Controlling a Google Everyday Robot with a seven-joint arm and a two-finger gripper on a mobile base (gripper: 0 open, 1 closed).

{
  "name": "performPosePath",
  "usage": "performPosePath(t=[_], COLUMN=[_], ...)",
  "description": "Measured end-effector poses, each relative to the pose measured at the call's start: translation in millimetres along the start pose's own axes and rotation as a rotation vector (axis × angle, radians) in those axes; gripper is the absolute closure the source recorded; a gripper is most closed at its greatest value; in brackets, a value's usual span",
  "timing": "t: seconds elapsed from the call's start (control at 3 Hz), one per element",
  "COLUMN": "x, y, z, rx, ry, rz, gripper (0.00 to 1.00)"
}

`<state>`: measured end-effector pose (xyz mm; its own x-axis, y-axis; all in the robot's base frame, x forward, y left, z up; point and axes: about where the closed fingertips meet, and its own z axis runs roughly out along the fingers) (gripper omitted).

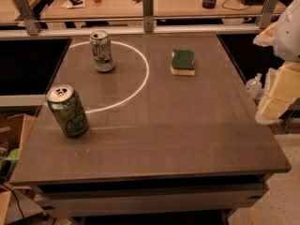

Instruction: Pick green can

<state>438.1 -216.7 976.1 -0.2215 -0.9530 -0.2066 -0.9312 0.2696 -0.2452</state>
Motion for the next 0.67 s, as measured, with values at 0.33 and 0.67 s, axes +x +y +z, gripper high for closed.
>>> performPosePath(t=[0.33,0.67], x=[0.0,1.7], y=[0.0,-0.1], z=[0.0,-1.5], rx=[0.000,-0.004], ry=[0.000,-0.068], rz=[0.000,0.054], gripper=[0.00,0.00])
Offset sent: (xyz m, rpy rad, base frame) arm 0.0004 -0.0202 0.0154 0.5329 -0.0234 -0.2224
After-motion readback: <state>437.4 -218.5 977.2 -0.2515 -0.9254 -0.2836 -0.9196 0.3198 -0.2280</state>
